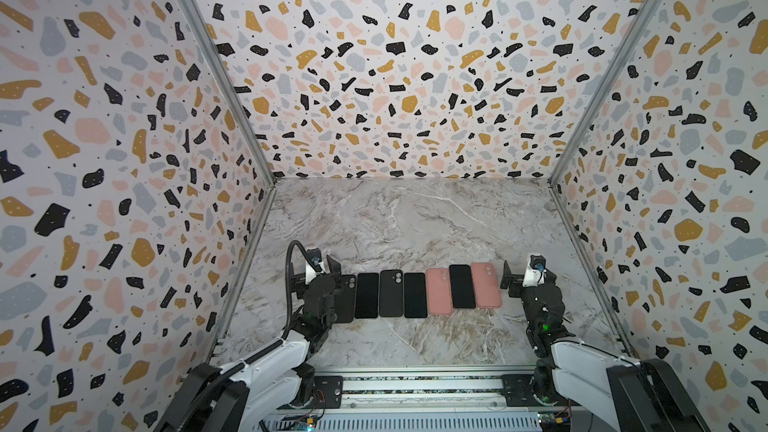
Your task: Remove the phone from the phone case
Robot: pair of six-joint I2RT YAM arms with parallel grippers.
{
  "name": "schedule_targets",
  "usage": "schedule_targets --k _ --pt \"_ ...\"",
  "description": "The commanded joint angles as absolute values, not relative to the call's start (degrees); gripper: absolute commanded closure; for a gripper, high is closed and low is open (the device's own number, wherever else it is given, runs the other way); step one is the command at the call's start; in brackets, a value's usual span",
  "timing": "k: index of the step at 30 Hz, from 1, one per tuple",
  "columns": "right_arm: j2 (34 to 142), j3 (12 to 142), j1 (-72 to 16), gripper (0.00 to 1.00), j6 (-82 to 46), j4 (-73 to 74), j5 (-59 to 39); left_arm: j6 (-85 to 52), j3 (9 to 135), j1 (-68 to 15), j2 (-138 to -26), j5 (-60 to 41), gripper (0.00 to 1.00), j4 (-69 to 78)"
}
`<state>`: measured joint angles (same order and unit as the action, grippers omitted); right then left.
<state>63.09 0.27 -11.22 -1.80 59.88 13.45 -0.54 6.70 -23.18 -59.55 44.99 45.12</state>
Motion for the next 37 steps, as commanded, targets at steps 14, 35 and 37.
schedule_targets --k 14,35,37 --pt "84.9 10.6 -4.4 0.01 -2.7 73.0 10.6 -0.1 11.9 -7.8 -79.4 22.0 0.00 64.7" --pt "85.0 11.1 -6.4 0.01 -1.9 72.5 14.3 -1.0 11.7 -6.5 -78.8 20.3 0.00 64.2" --pt "85.1 11.0 -6.4 0.01 -1.8 72.6 14.2 -1.0 11.7 -6.5 -78.8 20.4 0.01 64.2"
